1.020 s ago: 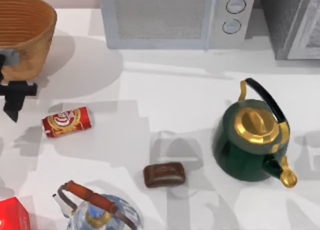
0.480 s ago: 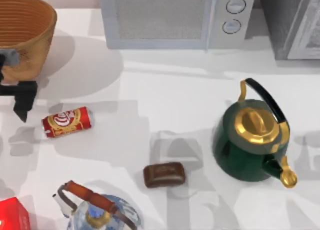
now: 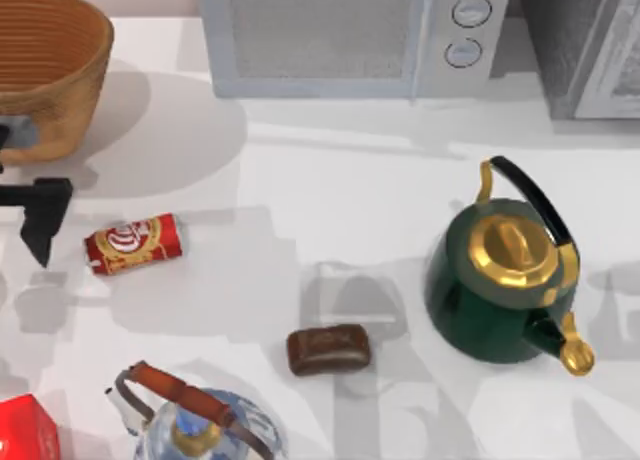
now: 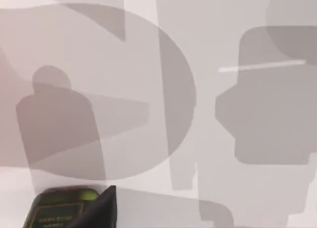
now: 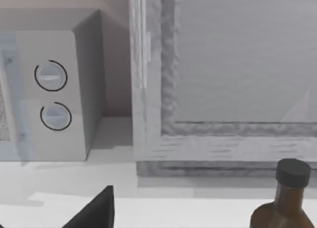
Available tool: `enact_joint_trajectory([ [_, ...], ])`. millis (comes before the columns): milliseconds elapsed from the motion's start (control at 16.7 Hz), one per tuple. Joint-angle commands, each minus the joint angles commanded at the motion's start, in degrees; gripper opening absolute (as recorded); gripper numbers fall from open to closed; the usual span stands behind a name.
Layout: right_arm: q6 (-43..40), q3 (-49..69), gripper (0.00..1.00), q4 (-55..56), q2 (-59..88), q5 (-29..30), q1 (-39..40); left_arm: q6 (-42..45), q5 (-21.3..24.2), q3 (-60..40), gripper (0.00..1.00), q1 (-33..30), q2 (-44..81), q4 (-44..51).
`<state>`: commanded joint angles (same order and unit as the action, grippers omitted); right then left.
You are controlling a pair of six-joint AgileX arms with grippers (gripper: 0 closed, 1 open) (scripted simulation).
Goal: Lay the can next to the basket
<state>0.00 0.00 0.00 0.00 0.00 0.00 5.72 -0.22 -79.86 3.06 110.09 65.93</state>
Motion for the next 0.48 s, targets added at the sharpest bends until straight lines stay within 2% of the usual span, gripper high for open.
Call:
enact_joint_trajectory([
  [180, 0.0, 0.0, 1.0, 0.0, 0.0, 0.0, 0.0, -0.3, -0.3, -1.7, 1.0, 0.0, -0.6, 2.5],
  [480, 0.0, 0.0, 1.0, 0.0, 0.0, 0.0, 0.0, -1.2, -0.1, -5.8, 1.0, 0.0, -1.7, 1.0],
])
